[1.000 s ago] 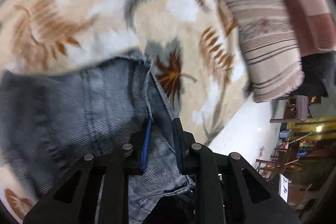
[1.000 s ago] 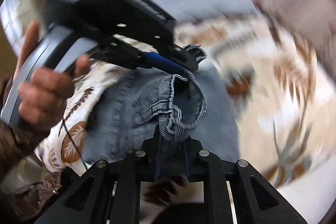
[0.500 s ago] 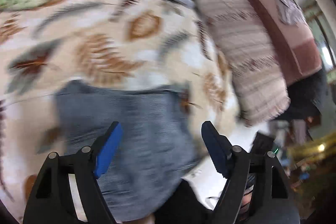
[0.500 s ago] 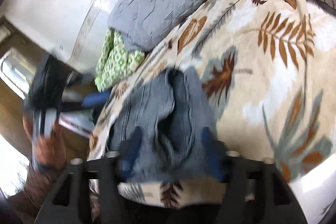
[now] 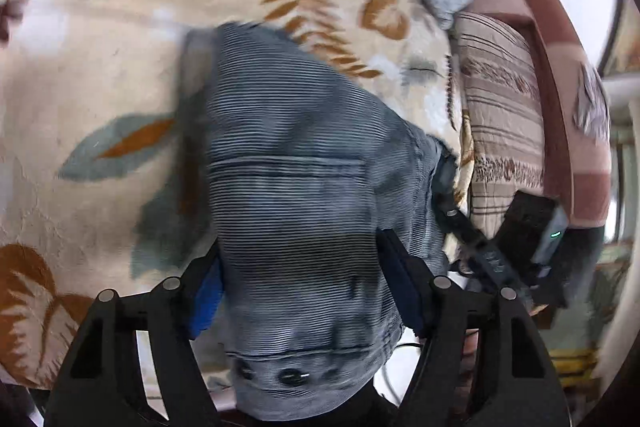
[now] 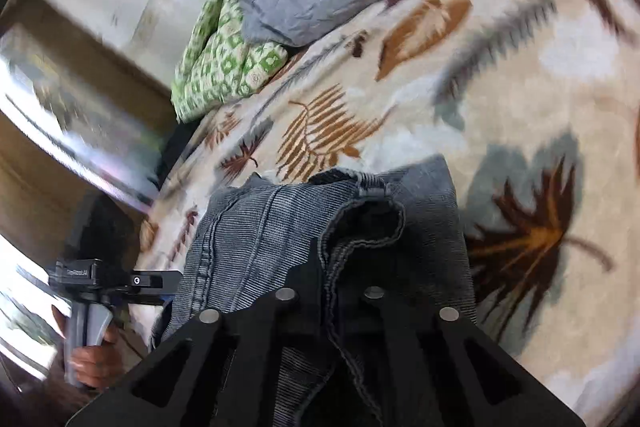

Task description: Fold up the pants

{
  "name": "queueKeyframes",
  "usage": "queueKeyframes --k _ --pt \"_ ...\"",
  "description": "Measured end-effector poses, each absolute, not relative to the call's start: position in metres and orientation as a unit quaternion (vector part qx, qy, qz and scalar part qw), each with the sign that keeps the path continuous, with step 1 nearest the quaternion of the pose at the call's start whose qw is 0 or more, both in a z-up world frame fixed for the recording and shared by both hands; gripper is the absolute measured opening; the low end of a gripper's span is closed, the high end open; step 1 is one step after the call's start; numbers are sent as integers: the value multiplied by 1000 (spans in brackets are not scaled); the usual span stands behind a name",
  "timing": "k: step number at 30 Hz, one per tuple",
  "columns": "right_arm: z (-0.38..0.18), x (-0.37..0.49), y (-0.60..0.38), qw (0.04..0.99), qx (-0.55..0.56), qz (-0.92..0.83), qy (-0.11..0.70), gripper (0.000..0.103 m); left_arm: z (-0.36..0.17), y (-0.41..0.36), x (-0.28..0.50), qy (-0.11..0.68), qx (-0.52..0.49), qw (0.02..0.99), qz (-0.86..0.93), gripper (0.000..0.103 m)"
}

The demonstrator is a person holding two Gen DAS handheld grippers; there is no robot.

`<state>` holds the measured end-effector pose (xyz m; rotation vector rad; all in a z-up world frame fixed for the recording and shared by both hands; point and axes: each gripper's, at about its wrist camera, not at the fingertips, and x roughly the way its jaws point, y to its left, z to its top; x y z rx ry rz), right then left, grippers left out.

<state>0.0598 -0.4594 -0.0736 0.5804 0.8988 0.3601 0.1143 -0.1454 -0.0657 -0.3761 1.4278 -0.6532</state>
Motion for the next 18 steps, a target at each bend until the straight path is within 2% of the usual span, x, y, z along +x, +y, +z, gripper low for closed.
queueKeyframes --k 3,7,10,13,15,18 --pt "-56 59 -473 859 256 157 414 4 -58 -169 103 614 -106 733 -273 71" --pt "-98 77 -476 847 210 110 477 5 -68 -191 102 605 -70 755 -244 73" --pt "-110 74 -485 840 245 103 473 5 -66 -199 98 593 -42 770 -230 73" --pt "-104 70 -489 836 266 107 467 13 -64 -196 97 594 -44 772 -223 73" --pt "-97 61 -494 831 281 115 466 14 -63 -193 96 594 -52 772 -219 73" --pt "-83 42 -500 828 303 127 455 27 -56 -190 91 588 -51 779 -211 73"
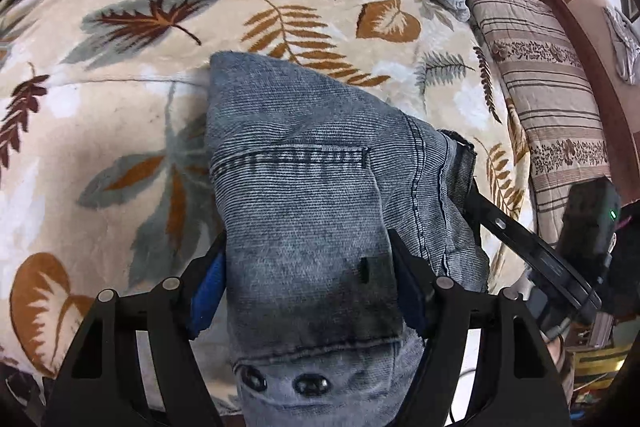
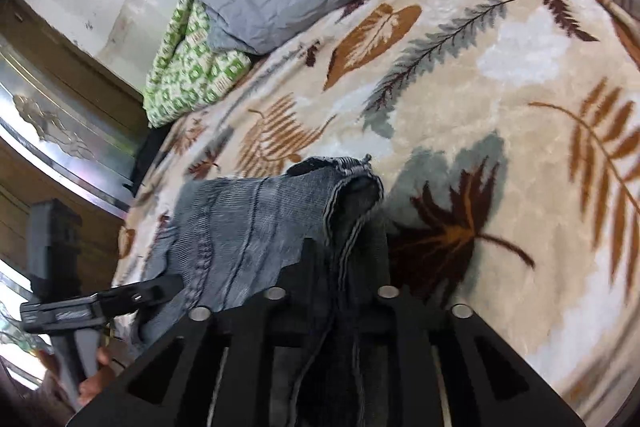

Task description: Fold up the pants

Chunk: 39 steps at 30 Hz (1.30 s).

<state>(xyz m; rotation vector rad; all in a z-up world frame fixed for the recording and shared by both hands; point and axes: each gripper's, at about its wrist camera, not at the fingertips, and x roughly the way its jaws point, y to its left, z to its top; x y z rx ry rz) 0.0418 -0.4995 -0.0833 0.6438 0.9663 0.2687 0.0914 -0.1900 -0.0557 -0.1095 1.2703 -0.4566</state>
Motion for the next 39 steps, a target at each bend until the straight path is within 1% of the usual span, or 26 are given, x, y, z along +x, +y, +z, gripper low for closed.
queueKeyframes --k 2,5,8,12,13,14,15,16,17,19,21,22,23,27,28,30,31,32,33,34,35,36,37,38,39 --pt "-75 25 -503 823 322 136 447 43 -48 -188 86 579 -43 787 -208 73" --pt "-72 6 -501 819 330 142 447 50 -35 -177 76 571 -47 792 -211 73" --pt "-76 -8 -499 815 335 146 450 52 -30 -154 64 572 -70 788 -218 73" --pt "-97 -14 -490 792 350 161 473 53 -45 -137 50 601 -92 762 -221 73" --pt "-100 -13 -486 788 346 168 481 51 -50 -136 48 607 -96 757 -221 73" --pt "-97 -13 -477 794 323 168 488 39 -56 -137 46 615 -101 749 -225 73" --pt "-91 -13 -471 800 303 177 487 31 -60 -138 43 623 -103 741 -229 73" --pt "-84 -14 -466 806 286 182 484 18 -68 -142 41 634 -105 730 -232 73" --pt "-73 -17 -460 825 250 172 478 17 -75 -146 40 638 -101 728 -229 74" --pt "-66 -19 -452 842 191 153 480 15 -84 -155 39 639 -86 730 -228 80" --pt "-79 -19 -439 854 95 115 499 14 -94 -162 40 655 -103 709 -242 81" --pt "-84 -19 -436 853 75 109 504 15 -98 -164 39 663 -111 700 -241 81" --pt "-88 -18 -433 854 66 107 504 14 -98 -166 37 664 -106 700 -241 81" --pt "-82 -15 -445 846 127 121 503 16 -85 -162 33 652 -99 710 -247 81" --pt "-84 -14 -451 836 156 136 508 22 -81 -159 33 648 -101 712 -251 81" --pt "-92 -17 -465 813 219 158 517 26 -77 -157 32 642 -92 717 -256 81" --pt "-95 -18 -470 805 249 168 512 34 -80 -155 33 644 -92 714 -257 81" --pt "-100 -21 -478 789 294 187 506 47 -84 -154 34 649 -96 709 -257 81" --pt "-105 -22 -481 780 316 196 504 55 -92 -153 35 659 -107 698 -259 81" --pt "-107 -25 -481 780 323 196 498 57 -97 -152 37 665 -115 691 -259 81" --pt "-108 -25 -479 787 314 192 496 55 -99 -152 38 668 -122 687 -259 81" --pt "-104 -27 -474 793 298 186 497 48 -100 -153 38 670 -125 685 -259 80" --pt "-101 -27 -470 798 280 184 501 10 -97 -155 37 668 -123 687 -258 80" --pt "-92 -28 -465 805 264 184 499 13 -92 -158 35 664 -119 692 -259 80" --pt "-81 -29 -464 816 246 183 491 13 -87 -160 33 659 -114 696 -262 80"
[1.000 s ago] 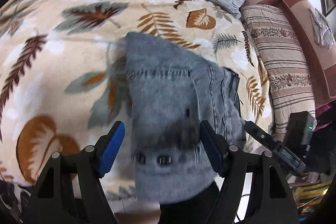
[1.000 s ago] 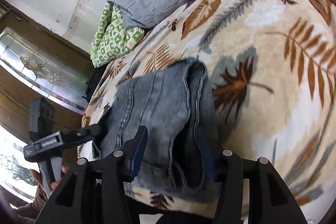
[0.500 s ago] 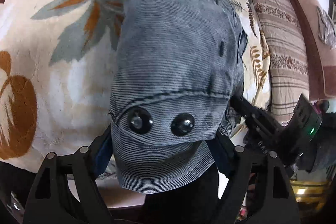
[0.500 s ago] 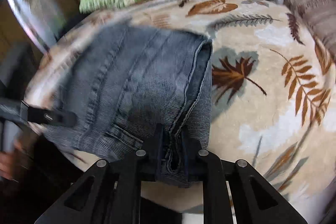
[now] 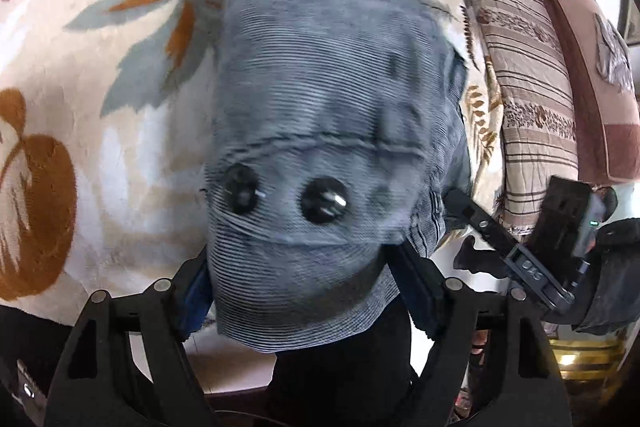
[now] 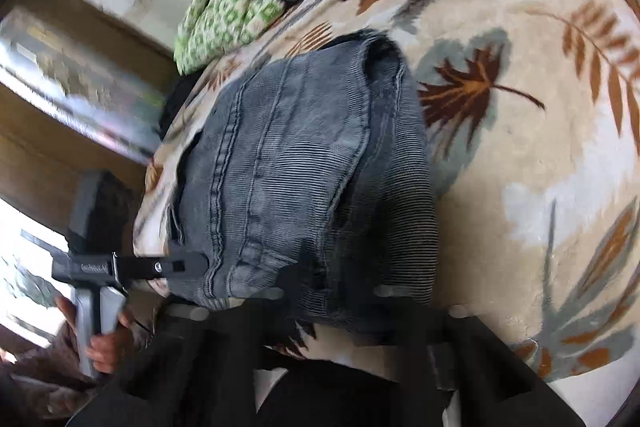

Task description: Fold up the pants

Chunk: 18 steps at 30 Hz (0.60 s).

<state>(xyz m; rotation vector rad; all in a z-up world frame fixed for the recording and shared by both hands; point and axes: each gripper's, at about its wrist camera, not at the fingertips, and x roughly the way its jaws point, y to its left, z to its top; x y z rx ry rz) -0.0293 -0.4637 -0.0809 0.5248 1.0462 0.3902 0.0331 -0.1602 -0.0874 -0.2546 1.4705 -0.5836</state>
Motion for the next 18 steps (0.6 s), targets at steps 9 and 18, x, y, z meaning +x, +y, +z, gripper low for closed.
queueKeyframes --k 9,18 --pt "-97 -19 -467 828 174 120 520 14 -92 -179 21 662 -55 699 -266 83" --pt "-52 -17 -517 838 282 128 450 63 -6 -130 24 565 -40 763 -311 83"
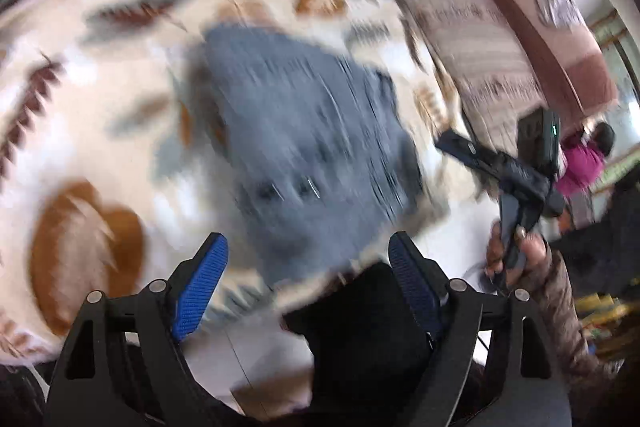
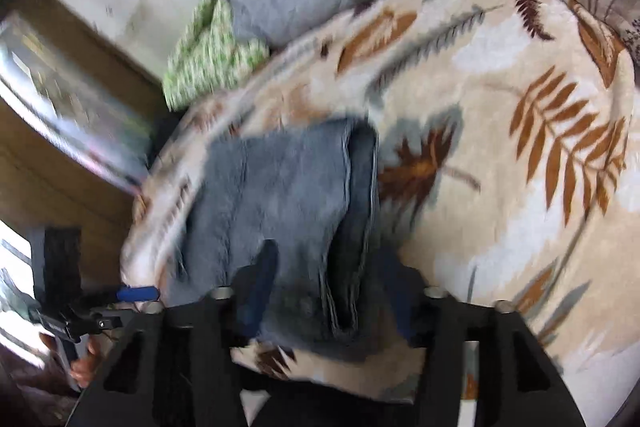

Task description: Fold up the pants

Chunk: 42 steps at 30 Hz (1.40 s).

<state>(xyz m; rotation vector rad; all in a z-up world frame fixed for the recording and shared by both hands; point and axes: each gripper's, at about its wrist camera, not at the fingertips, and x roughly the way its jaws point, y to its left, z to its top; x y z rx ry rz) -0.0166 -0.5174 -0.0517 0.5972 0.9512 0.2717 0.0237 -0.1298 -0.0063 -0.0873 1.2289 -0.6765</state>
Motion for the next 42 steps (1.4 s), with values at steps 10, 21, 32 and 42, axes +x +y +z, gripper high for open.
queueKeyframes --k 10,21,32,42 --pt "-112 52 -500 780 304 171 519 65 -67 -159 97 643 -127 697 -292 83" --pt "-108 40 -484 760 309 250 514 62 -96 -173 97 655 -184 663 -313 82" --pt "-57 47 -437 794 223 248 508 40 -47 -146 106 595 -149 730 -300 45" --pt "-30 157 -368 823 190 262 467 41 -14 -93 199 553 -110 792 -236 46"
